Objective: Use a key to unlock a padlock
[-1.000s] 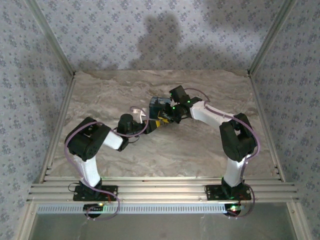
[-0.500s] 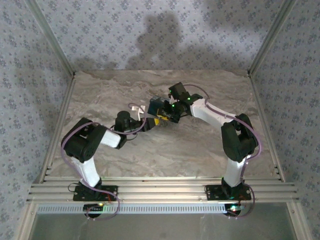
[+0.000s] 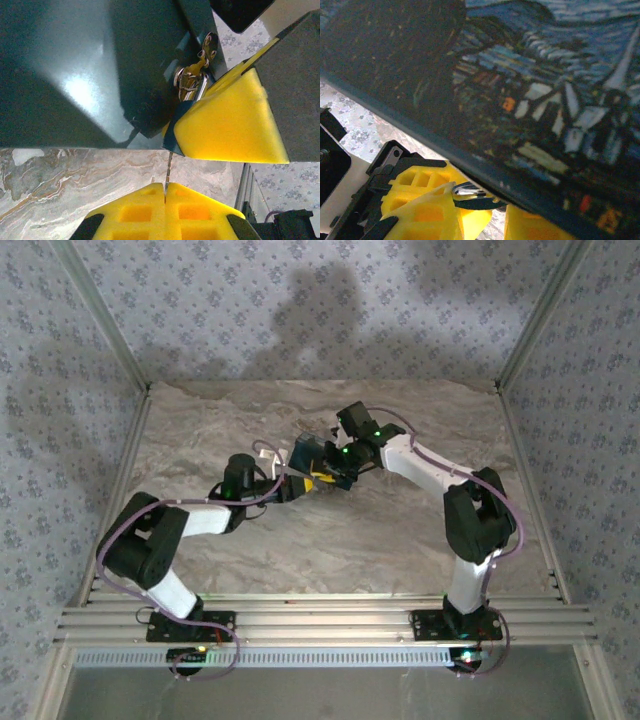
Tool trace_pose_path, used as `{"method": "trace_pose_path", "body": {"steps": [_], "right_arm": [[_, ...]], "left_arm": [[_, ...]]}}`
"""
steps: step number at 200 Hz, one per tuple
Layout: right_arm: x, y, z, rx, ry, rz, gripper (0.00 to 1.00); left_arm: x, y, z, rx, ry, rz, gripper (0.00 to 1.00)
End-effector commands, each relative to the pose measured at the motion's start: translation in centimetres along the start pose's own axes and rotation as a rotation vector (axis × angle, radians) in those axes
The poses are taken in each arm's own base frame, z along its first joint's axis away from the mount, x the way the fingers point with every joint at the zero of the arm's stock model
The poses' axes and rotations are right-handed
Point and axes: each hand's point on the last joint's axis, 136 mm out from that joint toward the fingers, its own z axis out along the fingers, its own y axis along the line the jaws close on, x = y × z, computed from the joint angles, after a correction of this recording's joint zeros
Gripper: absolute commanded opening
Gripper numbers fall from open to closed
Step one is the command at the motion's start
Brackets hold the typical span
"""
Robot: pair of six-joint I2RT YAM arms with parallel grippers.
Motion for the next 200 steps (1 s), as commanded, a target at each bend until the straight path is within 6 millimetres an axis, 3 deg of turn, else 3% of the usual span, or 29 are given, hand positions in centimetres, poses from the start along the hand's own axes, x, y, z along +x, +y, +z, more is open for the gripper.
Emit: {"method": "trace_pose_path", "body": {"steps": [1, 35, 69, 134, 162, 180, 200], "right_arm": [[4.7, -0.5, 3.0, 0.013, 0.184, 0.043, 0.00], [4.5, 0.3, 3.6, -0.032, 0.201, 0.068, 0.00], [4.5, 1.0, 3.5, -0.061, 0.206, 0.084, 0.00], [4.6, 0.5, 4.5, -0.073, 0.212, 0.134, 0.00], [5.6, -1.5, 4.6, 0.056, 0.228, 0.094, 0.00], [6.1, -1.3, 4.9, 0.036, 0.249, 0.103, 0.00], [6.2, -1.0, 4.6, 0.033, 0.252, 0.100, 0.00]], "left_arm": [[-6.7, -8.8, -1.0, 0.207, -0.190, 0.257, 0.00], [-6.9, -9.6, -1.1, 0.229, -0.196, 0.240, 0.00], [-7.1, -8.6, -1.6, 0.179, -0.249, 0.243, 0.00], [-7.5, -11.1, -1.7, 0.313, -0.336, 0.268, 0.00], [-7.3, -10.7, -1.3, 0.240, -0.259, 0.306, 0.00], [-6.8, -9.9, -1.2, 0.173, -0.219, 0.360, 0.00], [-6.2, -7.8, -1.3, 0.086, -0.166, 0.369, 0.00]]}}
